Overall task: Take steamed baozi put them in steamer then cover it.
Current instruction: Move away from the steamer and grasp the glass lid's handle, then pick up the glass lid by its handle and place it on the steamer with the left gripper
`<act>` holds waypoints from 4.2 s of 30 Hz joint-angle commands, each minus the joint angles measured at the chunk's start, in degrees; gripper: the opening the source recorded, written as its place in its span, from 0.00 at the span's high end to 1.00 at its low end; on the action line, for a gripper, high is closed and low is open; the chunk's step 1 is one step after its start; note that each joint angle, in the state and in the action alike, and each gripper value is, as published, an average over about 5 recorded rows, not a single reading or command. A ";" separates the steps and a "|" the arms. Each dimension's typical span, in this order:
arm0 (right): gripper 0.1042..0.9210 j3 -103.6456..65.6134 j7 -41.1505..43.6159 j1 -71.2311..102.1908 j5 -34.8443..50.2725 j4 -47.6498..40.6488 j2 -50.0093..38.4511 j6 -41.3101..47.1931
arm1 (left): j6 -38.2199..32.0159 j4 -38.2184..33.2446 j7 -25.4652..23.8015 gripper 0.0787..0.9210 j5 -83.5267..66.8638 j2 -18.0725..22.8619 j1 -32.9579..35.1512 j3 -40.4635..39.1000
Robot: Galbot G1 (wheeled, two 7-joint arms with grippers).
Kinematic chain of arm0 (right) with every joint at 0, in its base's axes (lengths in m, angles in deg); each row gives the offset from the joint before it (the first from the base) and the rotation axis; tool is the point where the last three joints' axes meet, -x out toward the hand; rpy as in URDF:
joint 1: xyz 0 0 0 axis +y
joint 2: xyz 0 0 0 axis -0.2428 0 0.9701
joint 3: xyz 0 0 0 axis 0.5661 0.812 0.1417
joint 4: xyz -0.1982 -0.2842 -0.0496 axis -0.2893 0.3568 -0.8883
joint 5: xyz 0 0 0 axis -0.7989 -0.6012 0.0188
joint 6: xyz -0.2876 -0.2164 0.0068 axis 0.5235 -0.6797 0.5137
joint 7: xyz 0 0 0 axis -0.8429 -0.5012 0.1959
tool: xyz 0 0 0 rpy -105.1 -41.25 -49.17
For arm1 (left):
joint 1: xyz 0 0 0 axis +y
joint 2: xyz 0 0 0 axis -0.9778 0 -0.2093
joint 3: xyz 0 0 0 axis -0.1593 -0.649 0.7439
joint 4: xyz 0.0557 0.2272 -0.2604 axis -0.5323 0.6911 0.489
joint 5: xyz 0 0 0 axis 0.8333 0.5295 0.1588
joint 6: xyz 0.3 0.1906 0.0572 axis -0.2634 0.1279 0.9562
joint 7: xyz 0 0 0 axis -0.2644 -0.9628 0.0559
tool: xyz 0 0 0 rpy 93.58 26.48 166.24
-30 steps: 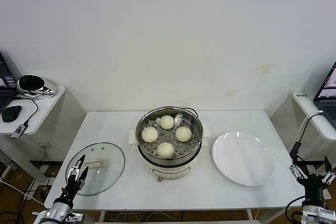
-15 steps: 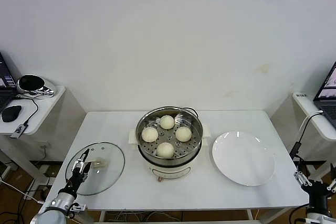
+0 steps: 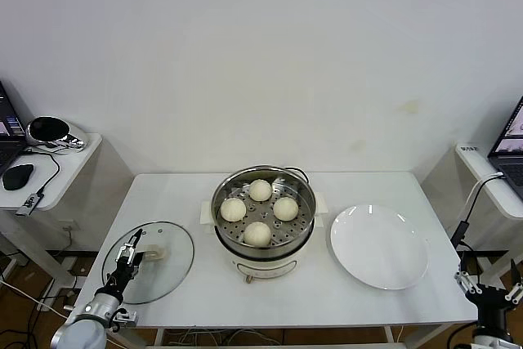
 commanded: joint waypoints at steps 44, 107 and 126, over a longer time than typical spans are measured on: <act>0.12 5.03 -0.21 1.67 -2.92 2.92 1.07 -1.63 | 1.39 -22.56 -4.97 0.92 -26.39 -10.00 13.09 12.08; 0.12 11.17 0.08 0.17 -9.09 -0.22 4.23 -0.14 | 37.28 -23.39 -28.79 0.92 -8.50 7.92 -28.31 -40.83; 0.12 11.00 0.00 0.30 -8.94 -0.70 3.84 -0.48 | 36.36 -20.20 -28.23 0.92 -7.47 9.86 -28.10 -40.74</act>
